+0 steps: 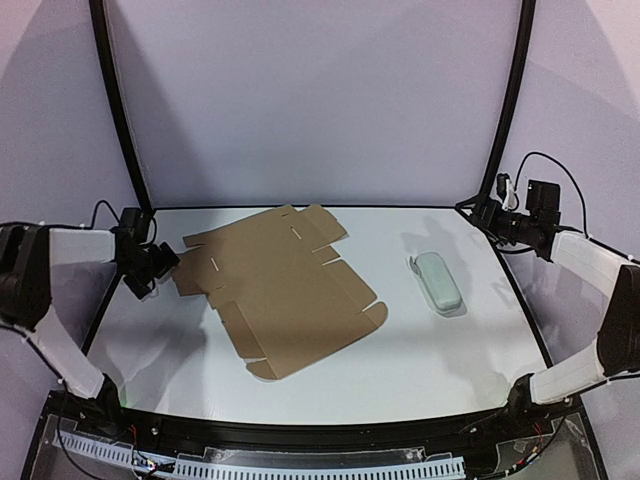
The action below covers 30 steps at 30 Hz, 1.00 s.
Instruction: Fold the paper box
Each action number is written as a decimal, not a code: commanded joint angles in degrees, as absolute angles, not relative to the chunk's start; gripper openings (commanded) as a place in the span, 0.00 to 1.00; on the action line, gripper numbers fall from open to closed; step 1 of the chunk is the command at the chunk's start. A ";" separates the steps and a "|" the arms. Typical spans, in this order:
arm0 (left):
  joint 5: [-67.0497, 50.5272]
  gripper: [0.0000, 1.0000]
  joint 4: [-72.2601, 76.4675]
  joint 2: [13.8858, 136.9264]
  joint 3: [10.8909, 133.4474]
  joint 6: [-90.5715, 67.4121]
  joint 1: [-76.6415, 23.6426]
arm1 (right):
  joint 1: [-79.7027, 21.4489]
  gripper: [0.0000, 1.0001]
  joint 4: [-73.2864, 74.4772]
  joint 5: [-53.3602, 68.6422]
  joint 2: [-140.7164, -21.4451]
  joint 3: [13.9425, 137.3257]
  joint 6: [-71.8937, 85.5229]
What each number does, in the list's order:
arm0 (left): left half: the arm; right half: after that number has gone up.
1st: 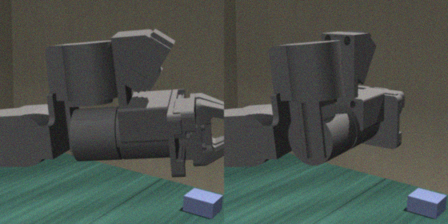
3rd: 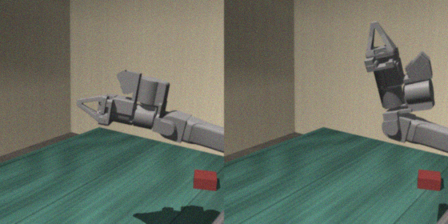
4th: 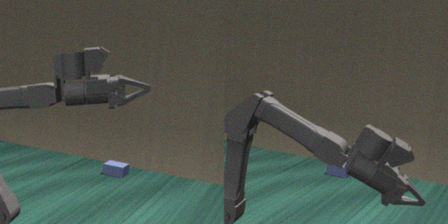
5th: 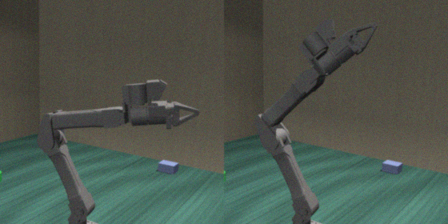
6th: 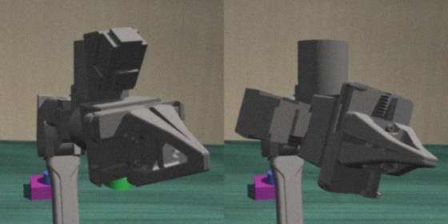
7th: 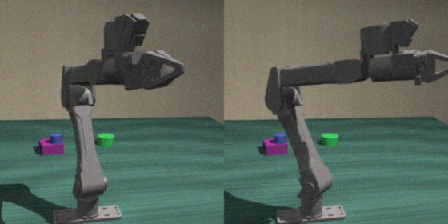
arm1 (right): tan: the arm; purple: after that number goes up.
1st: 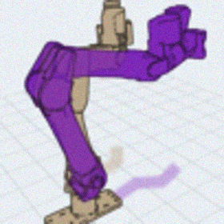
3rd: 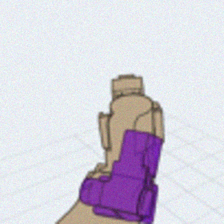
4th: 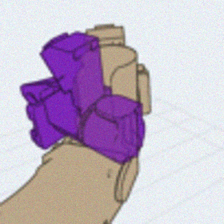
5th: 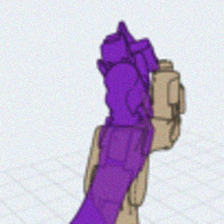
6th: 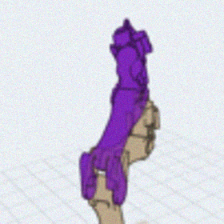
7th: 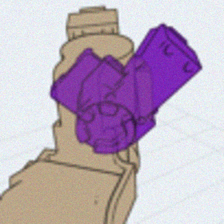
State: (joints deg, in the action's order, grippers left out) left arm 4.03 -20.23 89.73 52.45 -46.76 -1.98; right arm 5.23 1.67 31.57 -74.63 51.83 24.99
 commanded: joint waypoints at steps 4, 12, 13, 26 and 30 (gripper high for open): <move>-11.50 0.98 -10.70 100.56 56.61 -45.57 -1.58 | 4.31 0.98 0.78 36.83 -74.78 53.34 26.27; -20.00 0.46 0.93 107.19 56.87 -43.05 -1.58 | 4.03 0.98 -1.15 39.65 -75.18 53.40 26.17; -20.51 0.19 1.97 107.94 57.64 -40.69 -1.58 | 3.81 0.98 -1.52 41.79 -75.85 53.95 25.22; -49.59 0.01 13.69 96.93 59.38 -17.35 -2.28 | -5.78 0.98 19.24 43.04 -91.12 76.07 2.52; -50.44 0.01 11.99 92.15 59.06 -12.02 -4.29 | -7.86 0.98 20.79 45.38 -97.20 82.23 2.34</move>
State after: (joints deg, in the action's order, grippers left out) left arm -43.68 9.91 98.94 59.11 -21.02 -2.13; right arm -5.89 16.56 42.72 -91.83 76.64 5.23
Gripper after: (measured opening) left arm 0.027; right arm 0.984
